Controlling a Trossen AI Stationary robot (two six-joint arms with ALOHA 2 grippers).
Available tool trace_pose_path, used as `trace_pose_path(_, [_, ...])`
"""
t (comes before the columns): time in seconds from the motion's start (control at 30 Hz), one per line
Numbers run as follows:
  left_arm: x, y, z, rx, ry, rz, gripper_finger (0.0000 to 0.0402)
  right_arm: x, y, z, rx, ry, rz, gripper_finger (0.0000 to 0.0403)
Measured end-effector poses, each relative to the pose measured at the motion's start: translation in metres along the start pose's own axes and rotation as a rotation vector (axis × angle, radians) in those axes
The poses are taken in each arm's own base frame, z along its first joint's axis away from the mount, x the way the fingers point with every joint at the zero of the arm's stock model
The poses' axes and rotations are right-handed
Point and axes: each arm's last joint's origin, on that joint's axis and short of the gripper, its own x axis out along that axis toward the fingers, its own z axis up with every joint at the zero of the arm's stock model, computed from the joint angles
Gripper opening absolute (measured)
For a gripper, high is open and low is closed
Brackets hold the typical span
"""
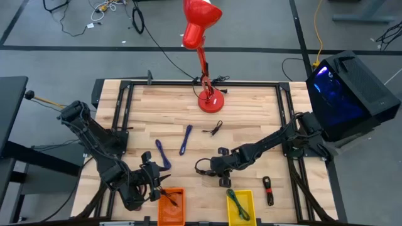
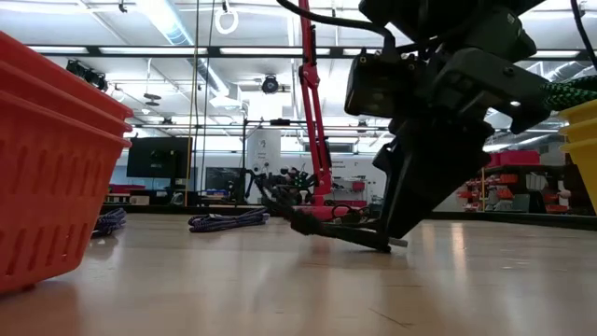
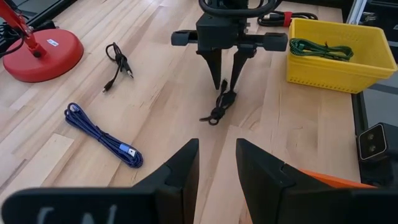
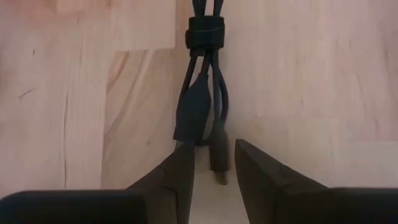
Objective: Pick & Place USB Port
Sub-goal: Put the black charger cable into the orange bin
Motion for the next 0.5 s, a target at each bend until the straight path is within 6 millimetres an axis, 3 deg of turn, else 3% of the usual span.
trace_pose_path(0.17, [0.0001, -0.0001, -0.0001, 0.0, 0.0, 0.0, 0.011, -0.0001, 0.0009, -0.0003, -0.051, 0.011, 0.031, 0.0022])
trace_pose_path(0.5, [0.0, -0.0001, -0.0001, -0.001, -0.002, 0.001, 0.011, -0.0044, -0.0023, 0.0004, -0.03, 0.017, 0.009, 0.0006])
